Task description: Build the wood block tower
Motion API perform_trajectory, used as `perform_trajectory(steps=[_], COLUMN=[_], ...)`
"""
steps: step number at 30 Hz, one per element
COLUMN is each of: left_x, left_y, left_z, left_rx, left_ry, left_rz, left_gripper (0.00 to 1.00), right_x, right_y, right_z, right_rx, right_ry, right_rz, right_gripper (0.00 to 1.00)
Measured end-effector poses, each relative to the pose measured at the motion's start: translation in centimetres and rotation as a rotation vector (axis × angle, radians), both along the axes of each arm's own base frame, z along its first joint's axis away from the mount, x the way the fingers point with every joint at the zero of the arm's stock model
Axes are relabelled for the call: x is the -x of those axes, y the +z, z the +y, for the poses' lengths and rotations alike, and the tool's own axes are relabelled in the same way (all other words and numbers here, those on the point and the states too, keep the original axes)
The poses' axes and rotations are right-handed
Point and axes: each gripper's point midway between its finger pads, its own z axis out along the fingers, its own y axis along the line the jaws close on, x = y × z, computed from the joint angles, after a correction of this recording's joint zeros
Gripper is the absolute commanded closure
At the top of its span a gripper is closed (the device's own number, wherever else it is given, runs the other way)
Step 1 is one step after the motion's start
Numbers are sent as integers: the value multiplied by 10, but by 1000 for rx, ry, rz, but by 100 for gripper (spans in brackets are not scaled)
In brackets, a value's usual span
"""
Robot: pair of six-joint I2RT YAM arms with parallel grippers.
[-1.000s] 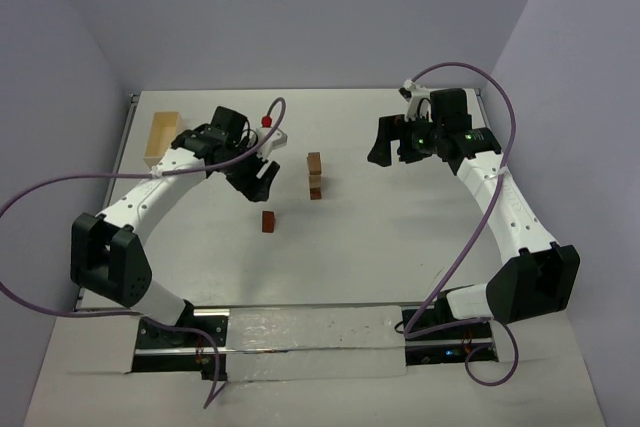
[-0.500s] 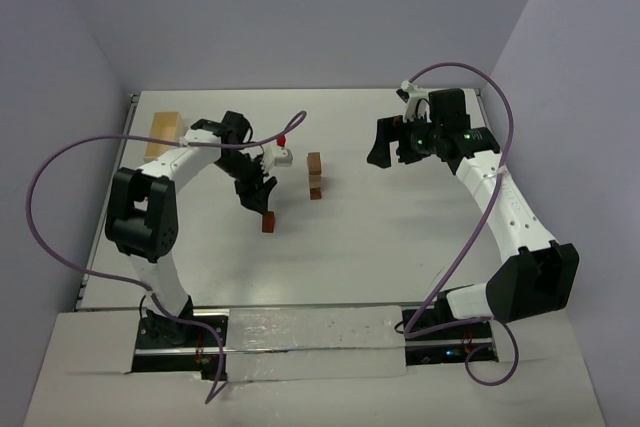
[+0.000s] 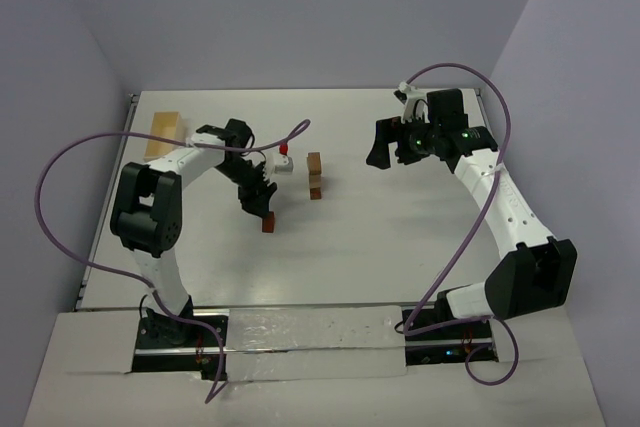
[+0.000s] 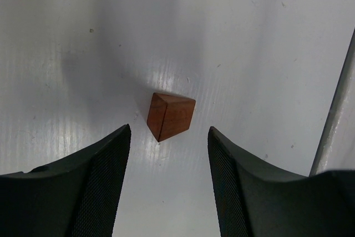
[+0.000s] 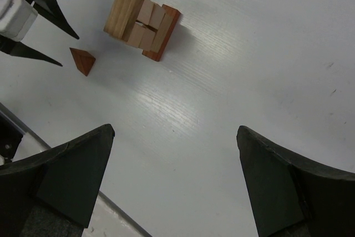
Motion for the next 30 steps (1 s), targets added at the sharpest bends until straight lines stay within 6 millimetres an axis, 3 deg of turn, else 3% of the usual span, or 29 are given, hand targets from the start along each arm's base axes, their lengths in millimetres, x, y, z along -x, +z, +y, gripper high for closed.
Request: perform_trajectory(steps=[9,16,18,26,30], left_x=[-1,-6,-5,-3,-1], left_y=[-20,-27,-27,-26,-25], left_z=[1,0,-1,-3,-4], left_rx=[-4,6,12,27,31], left_ry=[-5,-3,-3,-5,-5], left_rz=[-16,-47,-44,-35,-28], left_gripper=[45,75,76,100,100], right_x=[-1,-1,-1,-1,-1], right_y=[-4,-3,-3,-3,-3], right_z=[0,0,0,1,2], right_rx=[2,2,2,-1,-4], right_ry=[1,1,1,4,7], right_rz=[11,11,11,12,13], right_gripper=[0,0,0,0,0])
